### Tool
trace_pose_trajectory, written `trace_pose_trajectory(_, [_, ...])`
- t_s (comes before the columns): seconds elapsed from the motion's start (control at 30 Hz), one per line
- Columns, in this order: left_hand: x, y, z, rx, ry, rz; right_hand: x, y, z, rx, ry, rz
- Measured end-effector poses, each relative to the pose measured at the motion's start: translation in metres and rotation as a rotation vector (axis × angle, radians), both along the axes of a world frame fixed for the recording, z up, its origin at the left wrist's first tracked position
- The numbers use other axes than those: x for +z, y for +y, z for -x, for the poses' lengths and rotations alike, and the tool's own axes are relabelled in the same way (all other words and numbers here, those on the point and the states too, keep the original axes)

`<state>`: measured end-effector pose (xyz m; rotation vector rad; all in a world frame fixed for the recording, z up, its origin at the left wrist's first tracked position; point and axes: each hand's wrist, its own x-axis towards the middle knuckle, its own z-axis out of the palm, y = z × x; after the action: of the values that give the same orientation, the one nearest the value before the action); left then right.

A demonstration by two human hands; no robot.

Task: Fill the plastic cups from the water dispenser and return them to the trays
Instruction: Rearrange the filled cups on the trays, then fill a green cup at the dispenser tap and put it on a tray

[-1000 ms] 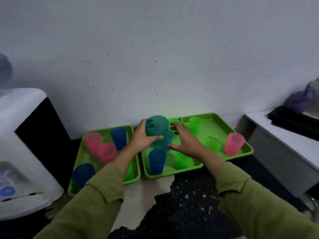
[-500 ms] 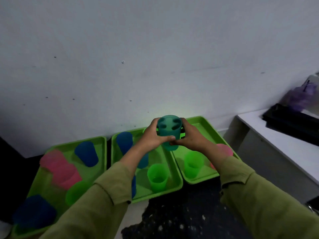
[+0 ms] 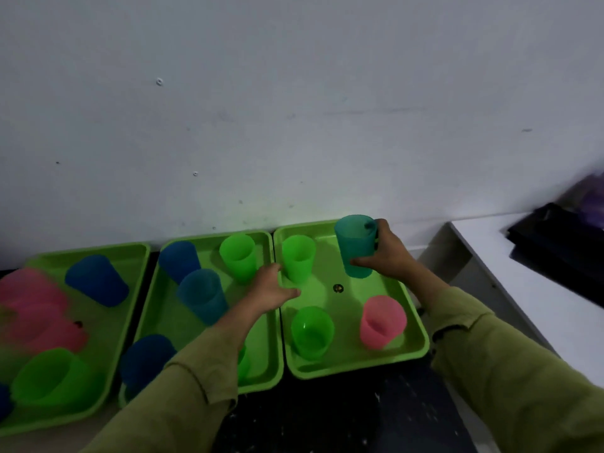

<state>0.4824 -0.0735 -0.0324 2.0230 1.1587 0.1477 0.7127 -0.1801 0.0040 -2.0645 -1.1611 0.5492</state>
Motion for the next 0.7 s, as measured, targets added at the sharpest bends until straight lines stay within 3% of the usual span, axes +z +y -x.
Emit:
trace_pose_trajectory(0.37, [-0.036, 0.0, -0.004, 0.03, 0.147, -0.021, -0.062, 0.023, -0.027, -0.088, 0.24, 0.054])
trace_pose_trajectory(0.7, [-0.03, 0.004, -0.014, 0.147, 0.15, -0.064, -0.072, 0.021, -0.031, -0.034, 0.212, 0.036])
